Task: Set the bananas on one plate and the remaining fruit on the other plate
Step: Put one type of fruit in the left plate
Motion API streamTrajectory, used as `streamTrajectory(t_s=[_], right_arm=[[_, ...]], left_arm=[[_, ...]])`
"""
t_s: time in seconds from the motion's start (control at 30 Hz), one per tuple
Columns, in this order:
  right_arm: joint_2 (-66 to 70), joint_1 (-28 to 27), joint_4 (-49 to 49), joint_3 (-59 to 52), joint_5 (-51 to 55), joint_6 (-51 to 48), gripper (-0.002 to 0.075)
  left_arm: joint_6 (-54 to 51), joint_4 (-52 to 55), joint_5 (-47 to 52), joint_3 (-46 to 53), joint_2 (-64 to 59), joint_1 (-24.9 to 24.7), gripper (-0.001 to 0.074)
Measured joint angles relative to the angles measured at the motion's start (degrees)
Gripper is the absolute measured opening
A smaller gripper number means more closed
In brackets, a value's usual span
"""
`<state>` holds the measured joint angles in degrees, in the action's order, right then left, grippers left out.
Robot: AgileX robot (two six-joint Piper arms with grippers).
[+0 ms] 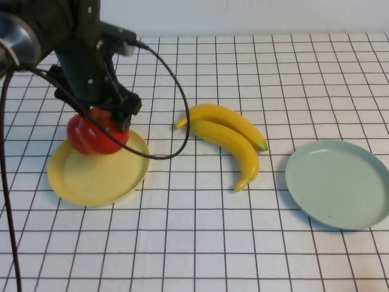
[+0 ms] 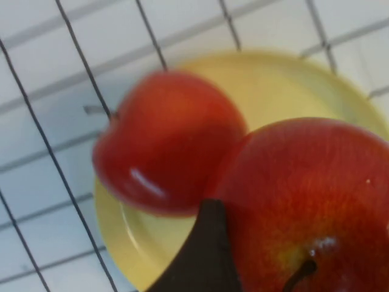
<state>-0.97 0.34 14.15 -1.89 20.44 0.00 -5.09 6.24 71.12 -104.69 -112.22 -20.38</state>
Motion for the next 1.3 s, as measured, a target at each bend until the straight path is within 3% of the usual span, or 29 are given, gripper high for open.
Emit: streamTrajectory(t_s=[0.3, 0.47, 0.83, 1.3], right_arm=[[0.0, 0.0, 0.0, 0.0, 0.0, 0.0, -0.0017], [0.0, 0.0, 0.0, 0.0, 0.0, 0.0, -0.0017], [0.0, 0.0, 0.0, 0.0, 0.0, 0.0, -0.0017], [0.0, 0.0, 0.0, 0.0, 0.0, 0.0, -0.0017]], left_arm=[[-4.2, -3.7, -0.4, 7.0, 0.0, 1.3, 0.0603], [-8.5, -6.2, -0.6, 7.1, 0.0, 1.3, 0.0667], [-10.0, -9.0, -0.7, 7.1, -0.1, 4.5, 0.0668], [-9.2, -10.8, -5.6, 7.1, -1.4, 4.5, 0.0668]])
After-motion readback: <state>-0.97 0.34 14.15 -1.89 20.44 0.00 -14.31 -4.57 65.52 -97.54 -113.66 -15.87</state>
